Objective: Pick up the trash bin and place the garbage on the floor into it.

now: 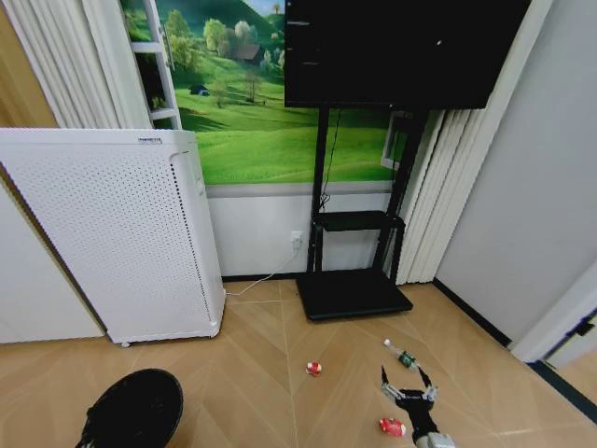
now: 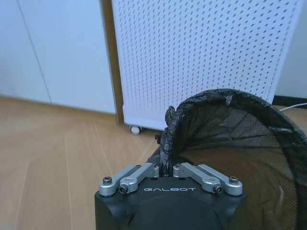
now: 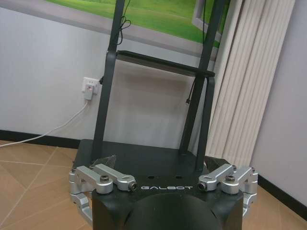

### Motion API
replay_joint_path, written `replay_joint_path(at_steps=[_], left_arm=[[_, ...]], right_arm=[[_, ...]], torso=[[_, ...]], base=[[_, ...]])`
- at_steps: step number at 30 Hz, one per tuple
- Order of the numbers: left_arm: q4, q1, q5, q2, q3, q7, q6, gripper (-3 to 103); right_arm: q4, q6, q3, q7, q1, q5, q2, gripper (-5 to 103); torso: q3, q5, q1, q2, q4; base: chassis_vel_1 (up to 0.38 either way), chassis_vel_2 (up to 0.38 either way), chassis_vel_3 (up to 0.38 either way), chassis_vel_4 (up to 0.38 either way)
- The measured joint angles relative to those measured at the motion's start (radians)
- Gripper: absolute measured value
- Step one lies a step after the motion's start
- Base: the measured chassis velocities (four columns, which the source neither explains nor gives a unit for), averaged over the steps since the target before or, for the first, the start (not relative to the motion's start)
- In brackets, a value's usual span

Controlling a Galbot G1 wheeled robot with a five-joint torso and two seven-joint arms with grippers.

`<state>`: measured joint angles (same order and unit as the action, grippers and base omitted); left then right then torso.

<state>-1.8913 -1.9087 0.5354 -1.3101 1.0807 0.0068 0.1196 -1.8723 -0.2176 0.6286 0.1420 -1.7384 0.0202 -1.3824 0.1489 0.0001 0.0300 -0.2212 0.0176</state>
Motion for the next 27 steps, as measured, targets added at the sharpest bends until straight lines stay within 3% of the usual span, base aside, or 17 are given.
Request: replay_joint_path(at_steps=[7,24,27], left_arm=[[-0.038,-0.009,-0.047,-0.011,0.002,0.022,-0.065,7],[-0.084,-0.039,-0.066,-0.038,-0.025,0.025,-0.085,7],[-0.098,-0.043,-0.067,-0.043,-0.027,0.025,-0.092,7]], right_arm=[[-0.001,-0.029,-0.029,-0.051,-0.023,-0.039,-0.009,100],[0.011,-0.035,-0.056,-0.054,-0.002,-0.036,-0.001,100],[0.04,-0.035,-0.075,-0.055,0.032,-0.003,0.039,100]], torso=[[0.0,-0.0001,0.0,0.0,0.0003],[0.0,-0.0001,0.0,0.0,-0.0002],[0.0,-0.0002,0.0,0.0,0.0002]], base=[[0.0,0.0,0.0,0.0],[0.115,0.104,-0.106,-0.107],[0.259,0.242,-0.256,-0.243]])
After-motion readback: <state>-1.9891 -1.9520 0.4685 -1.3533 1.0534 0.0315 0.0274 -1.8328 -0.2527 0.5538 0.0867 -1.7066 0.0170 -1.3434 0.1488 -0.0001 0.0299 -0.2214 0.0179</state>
